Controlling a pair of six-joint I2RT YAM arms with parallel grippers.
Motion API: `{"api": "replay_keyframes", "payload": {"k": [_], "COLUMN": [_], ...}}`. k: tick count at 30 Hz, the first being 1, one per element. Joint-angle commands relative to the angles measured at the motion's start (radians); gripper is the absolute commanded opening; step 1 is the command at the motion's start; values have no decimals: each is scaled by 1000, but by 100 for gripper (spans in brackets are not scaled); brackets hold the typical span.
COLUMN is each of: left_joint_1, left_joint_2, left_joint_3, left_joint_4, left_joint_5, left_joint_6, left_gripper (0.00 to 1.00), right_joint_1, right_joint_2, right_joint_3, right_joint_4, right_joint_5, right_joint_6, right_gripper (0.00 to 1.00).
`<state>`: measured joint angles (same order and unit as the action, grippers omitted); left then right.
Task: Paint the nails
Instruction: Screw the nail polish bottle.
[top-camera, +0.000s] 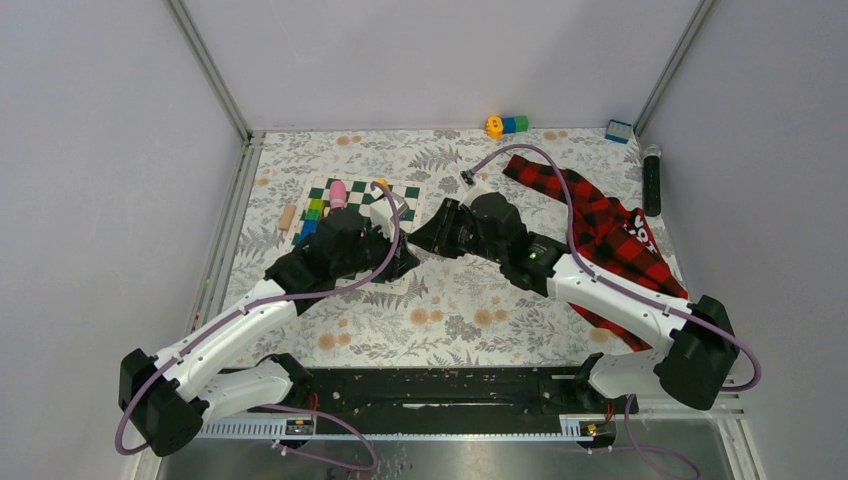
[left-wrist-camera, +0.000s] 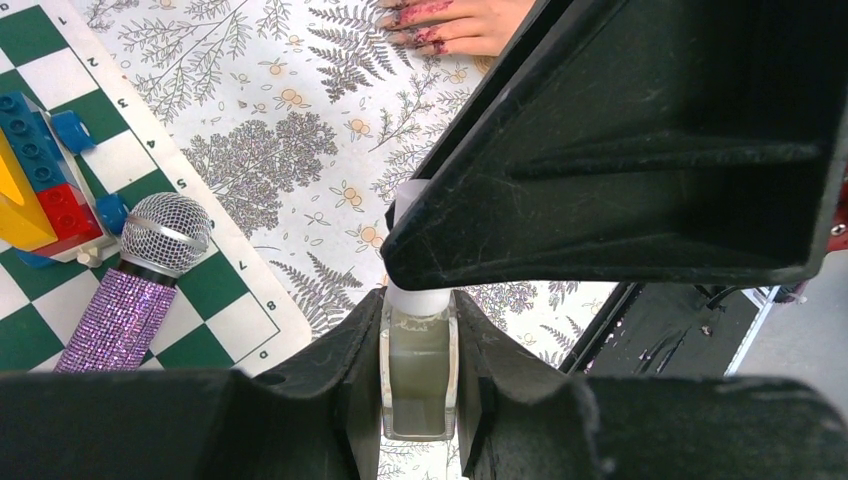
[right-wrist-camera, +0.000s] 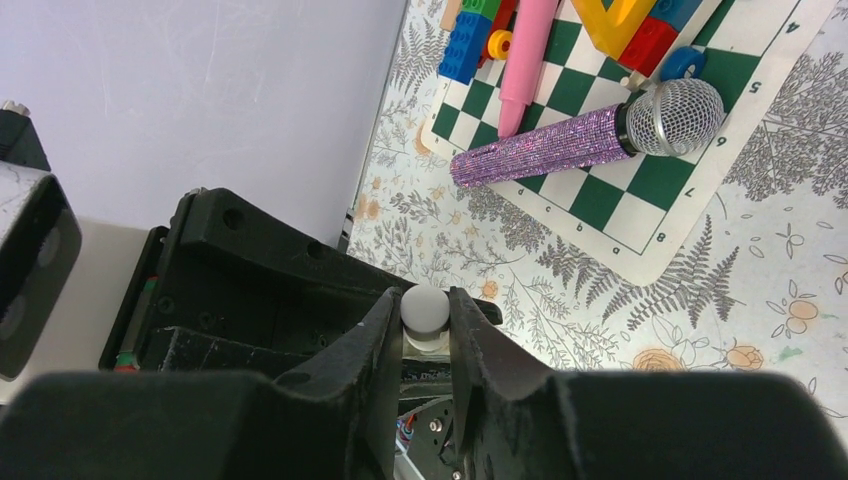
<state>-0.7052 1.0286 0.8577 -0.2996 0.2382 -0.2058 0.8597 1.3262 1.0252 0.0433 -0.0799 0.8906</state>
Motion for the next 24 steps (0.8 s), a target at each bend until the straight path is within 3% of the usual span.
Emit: {"api": "replay_keyframes", "payload": {"k": [1,4,7,18,24], "left_joint_1": [-4,-20,-28,-31,-30], "left_joint_2": [-3,5,-6,-37,-38], "left_joint_3": [92,105,106,107,108], "left_joint_4": [138,122,128,155,244], "left_joint_5": [7,41,83,204,546], "left_joint_6": [52,82,95,93,25], "left_gripper": [0,0,0,0,0], "right_joint_1": [44,44,39,-50,-100], "right_joint_2": [-49,-69,-104,-329,-533], "right_joint_3": [35,60,79,64,-63], "right_joint_4": [-29,-72,-115,-162,-35], "right_joint_5": [-15,-1,37,63,-102], "right_joint_6": [-73,-137,-199,-378,-592], "right_gripper": [28,60,73,84,92]}}
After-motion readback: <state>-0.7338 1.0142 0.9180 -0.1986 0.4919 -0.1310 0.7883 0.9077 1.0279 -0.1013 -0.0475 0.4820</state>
